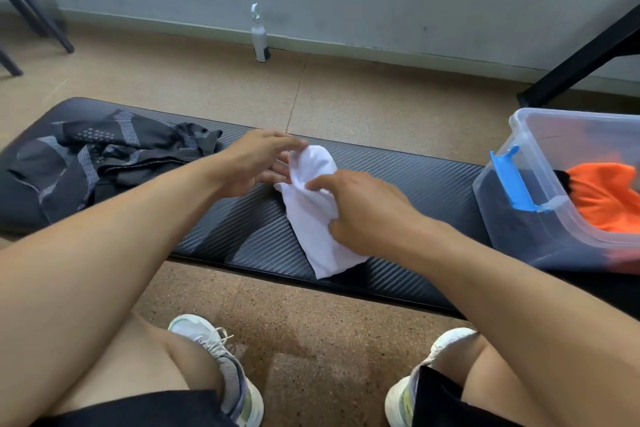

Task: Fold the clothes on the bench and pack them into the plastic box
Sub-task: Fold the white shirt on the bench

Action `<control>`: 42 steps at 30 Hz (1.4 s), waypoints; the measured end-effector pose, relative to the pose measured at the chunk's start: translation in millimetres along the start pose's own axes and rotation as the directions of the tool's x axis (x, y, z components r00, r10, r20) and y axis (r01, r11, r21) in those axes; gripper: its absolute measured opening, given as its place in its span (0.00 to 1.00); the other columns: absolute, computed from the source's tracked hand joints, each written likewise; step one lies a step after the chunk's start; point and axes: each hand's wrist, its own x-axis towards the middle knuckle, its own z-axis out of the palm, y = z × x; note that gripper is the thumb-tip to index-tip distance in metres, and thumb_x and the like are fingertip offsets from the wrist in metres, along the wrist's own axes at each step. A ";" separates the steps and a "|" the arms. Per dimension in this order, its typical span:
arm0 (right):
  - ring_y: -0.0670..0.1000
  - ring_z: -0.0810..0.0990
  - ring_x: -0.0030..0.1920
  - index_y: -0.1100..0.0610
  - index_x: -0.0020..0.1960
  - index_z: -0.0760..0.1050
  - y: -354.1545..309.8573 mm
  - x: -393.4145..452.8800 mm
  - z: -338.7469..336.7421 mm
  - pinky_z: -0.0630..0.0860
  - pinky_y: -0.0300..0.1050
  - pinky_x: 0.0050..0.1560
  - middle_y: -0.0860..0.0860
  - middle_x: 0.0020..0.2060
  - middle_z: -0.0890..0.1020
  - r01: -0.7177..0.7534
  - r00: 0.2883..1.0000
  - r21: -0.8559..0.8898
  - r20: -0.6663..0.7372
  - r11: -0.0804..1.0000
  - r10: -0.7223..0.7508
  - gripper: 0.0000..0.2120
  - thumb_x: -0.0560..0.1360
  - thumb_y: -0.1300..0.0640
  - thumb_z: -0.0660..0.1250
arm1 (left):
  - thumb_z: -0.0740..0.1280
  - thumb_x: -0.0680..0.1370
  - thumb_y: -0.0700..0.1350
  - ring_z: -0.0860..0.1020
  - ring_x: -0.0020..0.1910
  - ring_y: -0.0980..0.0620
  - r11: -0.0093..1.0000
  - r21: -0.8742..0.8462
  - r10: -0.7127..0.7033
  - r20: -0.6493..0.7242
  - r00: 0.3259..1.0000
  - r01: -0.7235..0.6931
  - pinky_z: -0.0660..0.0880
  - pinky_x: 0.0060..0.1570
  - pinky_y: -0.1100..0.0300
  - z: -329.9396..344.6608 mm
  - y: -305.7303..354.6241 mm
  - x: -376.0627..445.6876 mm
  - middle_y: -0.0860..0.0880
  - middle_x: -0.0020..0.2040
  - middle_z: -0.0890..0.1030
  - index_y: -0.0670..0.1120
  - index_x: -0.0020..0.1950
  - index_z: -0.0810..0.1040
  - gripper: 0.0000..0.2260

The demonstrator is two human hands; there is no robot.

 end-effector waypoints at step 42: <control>0.53 0.85 0.50 0.54 0.51 0.81 65.3 26.5 -23.1 0.82 0.57 0.54 0.52 0.48 0.86 -0.072 0.992 0.667 -0.028 0.742 0.122 0.14 0.67 0.58 0.80 | 0.77 0.72 0.53 0.82 0.47 0.58 0.757 0.568 0.211 0.255 0.944 -0.323 0.81 0.47 0.59 -0.4 1.1 -36.6 0.56 0.51 0.83 0.56 0.58 0.77 0.17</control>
